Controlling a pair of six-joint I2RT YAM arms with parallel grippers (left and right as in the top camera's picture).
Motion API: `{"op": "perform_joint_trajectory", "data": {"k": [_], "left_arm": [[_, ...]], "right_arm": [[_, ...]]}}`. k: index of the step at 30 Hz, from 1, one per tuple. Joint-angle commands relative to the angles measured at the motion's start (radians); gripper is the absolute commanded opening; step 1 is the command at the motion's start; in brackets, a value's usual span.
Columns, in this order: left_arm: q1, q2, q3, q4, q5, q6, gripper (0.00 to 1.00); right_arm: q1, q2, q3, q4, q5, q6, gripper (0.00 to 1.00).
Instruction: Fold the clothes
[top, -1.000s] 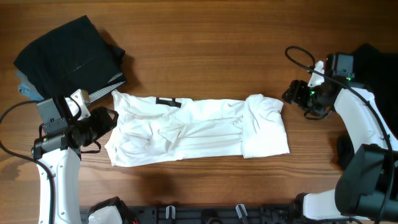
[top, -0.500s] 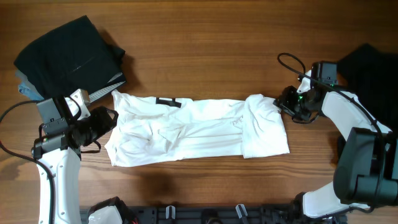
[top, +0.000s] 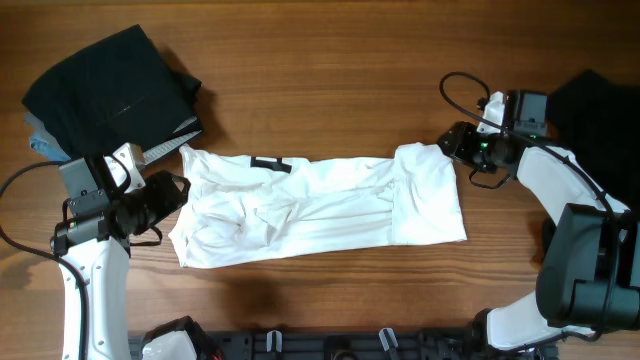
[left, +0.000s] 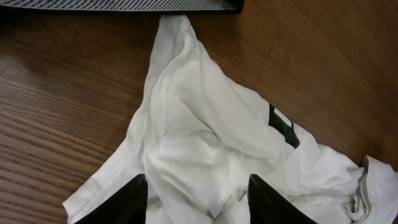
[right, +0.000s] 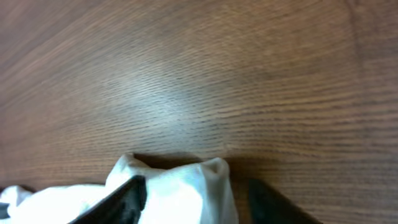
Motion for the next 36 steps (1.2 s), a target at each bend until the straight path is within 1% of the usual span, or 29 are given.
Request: {"op": "perform_joint_trajectory", "data": {"k": [1,4,7,12,15,16,20,23,24,26,28,29,30,33,36], "left_arm": [[0.000,-0.011,0.000,-0.002,0.019,0.020,0.51],[0.000,-0.011,0.000,-0.003,0.019,0.020,0.51],[0.000,-0.011,0.001,-0.003,0.019,0.020,0.51],[0.000,-0.011,0.000,-0.003,0.019,0.020,0.51],[0.000,-0.011,0.000,0.001,0.019,0.020,0.51],[0.001,-0.011,0.000,0.004,0.019,0.020,0.52],[0.001,-0.011,0.000,0.008,0.019,0.020,0.52],[0.000,-0.011,0.000,0.007,0.019,0.020,0.52],[0.001,-0.011,0.000,0.007,0.019,0.020,0.52],[0.001,-0.011,0.001,0.005,0.019,0.020,0.52],[0.000,-0.011,0.000,0.003,0.019,0.020,0.52],[0.001,-0.011,0.000,0.002,0.019,0.020,0.52],[0.001,-0.011,0.001,0.002,0.019,0.020,0.52],[0.001,-0.011,0.000,0.002,0.019,0.020,0.52],[0.001,-0.011,0.000,0.000,0.019,0.020,0.52]], "right_arm": [[-0.013,-0.004,0.040,-0.026,-0.038,-0.061,0.67],[-0.055,-0.006,0.041,-0.074,-0.038,-0.063,0.70],[-0.119,-0.006,0.041,-0.185,-0.038,-0.084,0.70],[-0.161,-0.006,0.014,-0.312,-0.061,-0.250,0.70],[-0.150,-0.003,-0.024,-0.306,-0.225,-0.354,0.70],[-0.143,-0.002,-0.035,-0.301,-0.243,-0.361,0.69],[-0.109,0.018,-0.077,-0.276,-0.196,-0.350,0.69],[-0.080,0.044,-0.097,-0.236,-0.211,-0.319,0.62],[-0.072,0.053,-0.101,-0.229,-0.211,-0.311,0.58],[-0.062,0.056,-0.102,-0.225,-0.211,-0.294,0.36],[-0.064,0.046,-0.096,-0.224,-0.205,-0.280,0.10],[-0.070,0.037,-0.086,-0.230,-0.184,-0.266,0.05],[-0.076,0.030,-0.076,-0.237,-0.163,-0.254,0.04],[-0.102,-0.014,-0.022,-0.293,-0.014,-0.185,0.04],[-0.117,-0.074,0.047,-0.378,0.120,-0.171,0.04]]}}
